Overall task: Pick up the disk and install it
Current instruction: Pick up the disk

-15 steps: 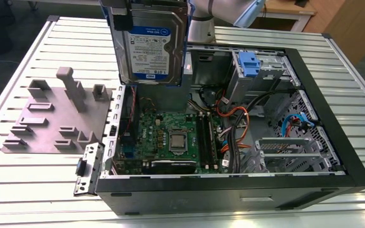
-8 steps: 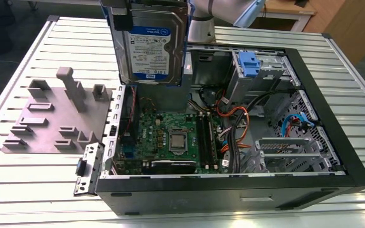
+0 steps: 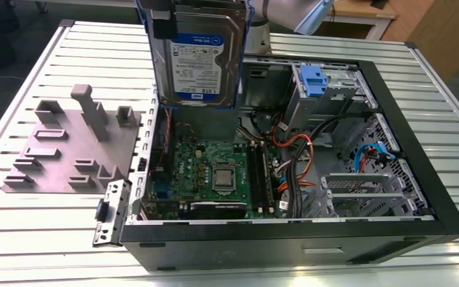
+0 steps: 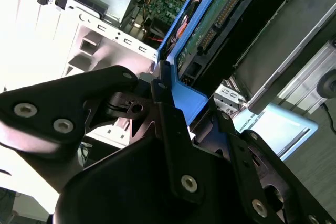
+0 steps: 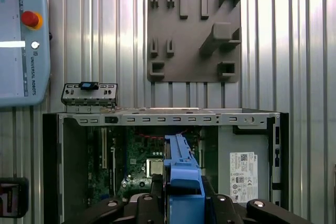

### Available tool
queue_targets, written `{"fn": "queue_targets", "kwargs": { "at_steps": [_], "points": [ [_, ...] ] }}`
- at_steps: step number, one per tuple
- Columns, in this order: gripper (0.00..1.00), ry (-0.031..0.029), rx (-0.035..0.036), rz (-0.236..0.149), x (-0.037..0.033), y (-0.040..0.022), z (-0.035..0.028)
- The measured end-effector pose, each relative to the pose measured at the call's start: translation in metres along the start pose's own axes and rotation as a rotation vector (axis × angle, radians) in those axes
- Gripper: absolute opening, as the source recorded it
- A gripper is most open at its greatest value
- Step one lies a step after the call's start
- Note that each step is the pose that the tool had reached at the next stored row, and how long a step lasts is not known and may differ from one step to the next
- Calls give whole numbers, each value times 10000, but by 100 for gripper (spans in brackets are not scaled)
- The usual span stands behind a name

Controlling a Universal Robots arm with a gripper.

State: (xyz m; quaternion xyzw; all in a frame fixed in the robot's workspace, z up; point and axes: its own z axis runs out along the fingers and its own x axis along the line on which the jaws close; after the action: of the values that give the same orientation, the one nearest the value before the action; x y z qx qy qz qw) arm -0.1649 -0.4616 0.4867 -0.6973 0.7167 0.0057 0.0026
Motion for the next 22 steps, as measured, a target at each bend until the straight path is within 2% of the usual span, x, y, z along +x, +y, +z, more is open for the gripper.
{"fn": "queue_targets", "kwargs": {
  "at_steps": [14, 22],
  "points": [
    [36, 1, 0, 0, -2, -80, -1],
    [36, 0, 0, 1, -2, -86, 0]
  ]
}}
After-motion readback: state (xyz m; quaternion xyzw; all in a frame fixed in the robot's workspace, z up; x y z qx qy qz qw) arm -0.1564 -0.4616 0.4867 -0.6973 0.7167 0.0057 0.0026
